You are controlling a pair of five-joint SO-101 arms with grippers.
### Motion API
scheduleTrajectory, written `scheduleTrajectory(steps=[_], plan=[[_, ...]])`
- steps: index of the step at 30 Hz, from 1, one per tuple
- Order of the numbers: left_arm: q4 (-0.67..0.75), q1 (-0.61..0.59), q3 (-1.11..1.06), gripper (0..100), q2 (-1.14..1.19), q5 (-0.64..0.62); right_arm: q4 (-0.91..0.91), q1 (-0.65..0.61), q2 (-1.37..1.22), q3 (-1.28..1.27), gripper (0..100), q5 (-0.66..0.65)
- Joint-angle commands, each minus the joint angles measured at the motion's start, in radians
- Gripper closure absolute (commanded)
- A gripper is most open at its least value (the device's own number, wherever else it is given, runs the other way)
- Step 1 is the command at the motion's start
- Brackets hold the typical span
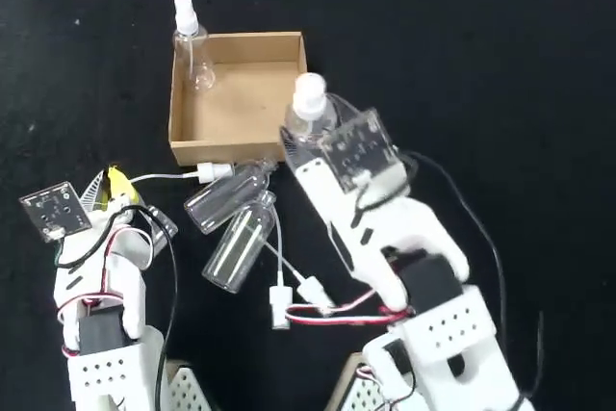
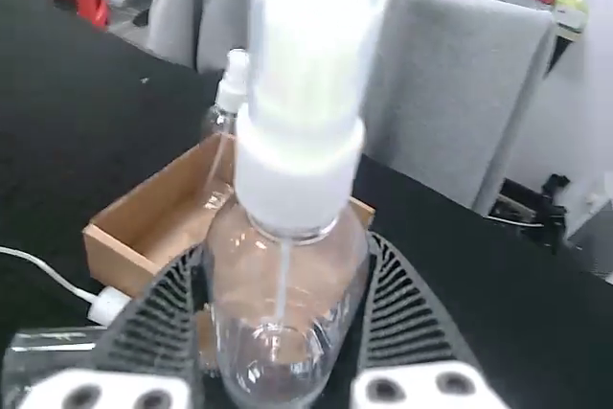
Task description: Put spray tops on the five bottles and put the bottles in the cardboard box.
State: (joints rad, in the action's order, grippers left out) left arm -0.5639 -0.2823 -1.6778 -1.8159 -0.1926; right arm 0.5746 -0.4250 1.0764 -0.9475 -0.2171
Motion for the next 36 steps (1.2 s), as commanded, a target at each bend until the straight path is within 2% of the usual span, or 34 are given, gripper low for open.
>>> scheduleTrajectory(steps=[1,6,9,36], plan=[[-0.006,-0.007,-0.022,97,-0.006,0.002,-0.008,-0.049,-0.087,0.136,97.0,0.011],[-0.008,-0.007,-0.022,97,-0.006,0.002,-0.009,-0.063,-0.180,0.222,96.6,0.103],[-0.008,-0.008,-0.022,97,-0.006,0.002,-0.069,-0.063,-0.242,0.246,96.6,0.144],[-0.008,-0.008,-0.022,97,-0.006,0.003,-0.632,-0.064,-0.731,0.260,96.6,0.143]])
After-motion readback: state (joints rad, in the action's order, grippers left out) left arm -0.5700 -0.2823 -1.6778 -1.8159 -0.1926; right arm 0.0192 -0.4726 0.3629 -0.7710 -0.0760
